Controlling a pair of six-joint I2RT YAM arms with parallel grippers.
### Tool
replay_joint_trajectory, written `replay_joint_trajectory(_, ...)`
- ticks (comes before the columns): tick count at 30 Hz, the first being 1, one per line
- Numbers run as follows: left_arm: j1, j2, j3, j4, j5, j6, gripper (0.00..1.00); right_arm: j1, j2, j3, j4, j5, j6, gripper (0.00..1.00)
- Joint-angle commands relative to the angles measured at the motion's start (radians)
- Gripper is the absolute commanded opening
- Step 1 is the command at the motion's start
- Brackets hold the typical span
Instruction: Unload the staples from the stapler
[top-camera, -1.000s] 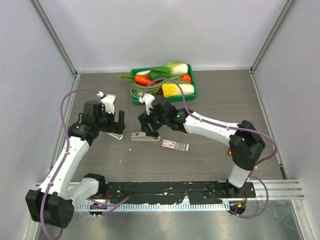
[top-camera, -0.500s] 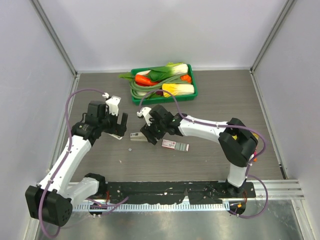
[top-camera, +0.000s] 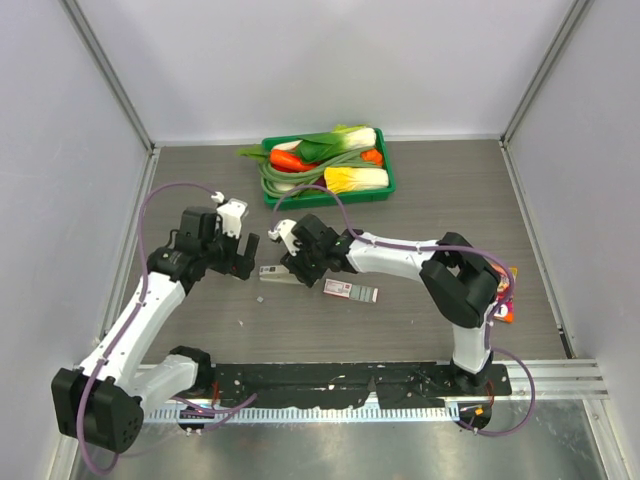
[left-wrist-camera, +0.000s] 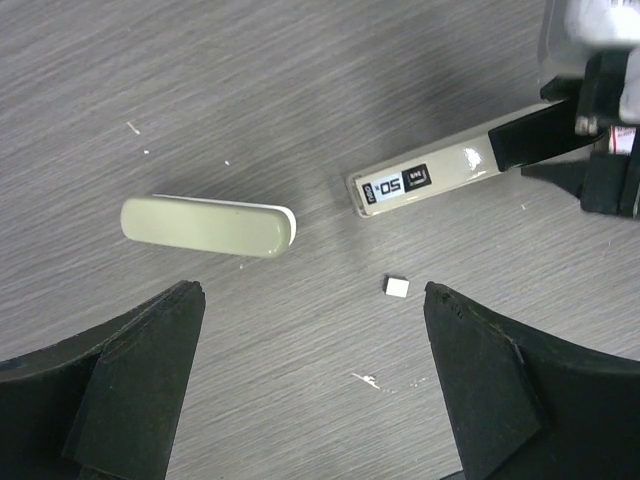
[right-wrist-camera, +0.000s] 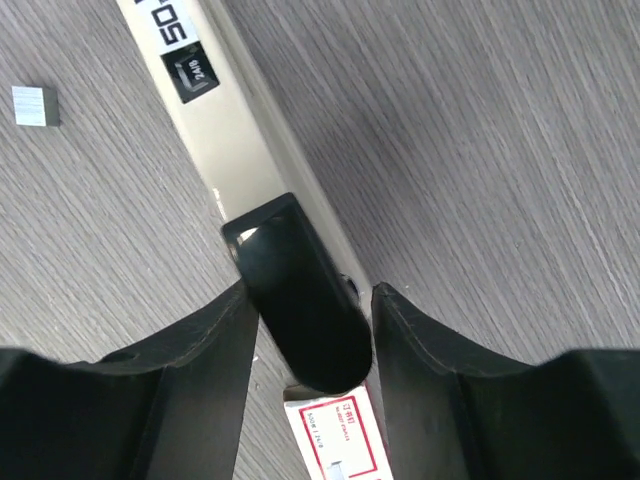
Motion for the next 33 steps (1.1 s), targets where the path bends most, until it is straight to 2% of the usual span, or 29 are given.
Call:
replay_joint_trajectory(1,-0.03,-0.015,-0.016,0.026,-0.016,0.036,0.96,0.005,0.002,0.035,0.056,0.006,0.015,0.49)
replay_joint_trajectory(3,-0.05,-0.009,-0.012,0.021,-0.034,0.043,0.96,0.007,0.006,0.041,0.058,0.004,0.044,0.4)
replay_joint_trajectory(7,-0.092,0.023,0.011,0.013,-0.053,0.051,0.95,0.018,0.016,0.06,0.056,0.012,0.075,0.3)
replay_joint_trajectory(10,-0.095,0.034,0.019,0.024,-0.044,0.04,0.93,0.028,0.002,0.043,0.061,0.033,0.103,0.17)
replay_joint_trajectory(12,-0.095,0.042,0.016,0.035,-0.035,0.039,0.92,0.029,-0.038,0.016,0.079,0.09,0.167,0.07)
replay_joint_trajectory(14,-0.099,0.051,0.016,0.041,-0.024,0.039,0.92,0.03,-0.076,-0.053,0.135,0.177,0.237,0.01)
replay_joint_trajectory(18,-0.106,0.059,0.004,0.084,0.031,0.04,0.84,0.03,-0.226,-0.222,0.283,0.205,0.438,0.01)
replay_joint_trajectory(19,-0.106,0.052,-0.004,0.096,0.045,0.042,0.83,0.033,-0.283,-0.286,0.379,0.211,0.522,0.01)
replay_joint_trajectory(22,-0.112,0.055,-0.012,0.113,0.087,0.046,0.81,0.056,-0.351,-0.353,0.451,0.297,0.641,0.01)
replay_joint_trajectory(26,-0.113,0.078,0.007,0.111,0.129,0.049,0.79,0.062,-0.458,-0.492,0.587,0.335,0.777,0.01)
replay_joint_trajectory(29,-0.115,0.095,0.023,0.119,0.198,0.024,0.7,0.079,-0.478,-0.537,0.655,0.368,0.817,0.01)
replay_joint_trajectory(33,-0.122,0.144,0.036,0.133,0.246,-0.032,0.51,0.099,-0.472,-0.537,0.676,0.42,0.828,0.01)
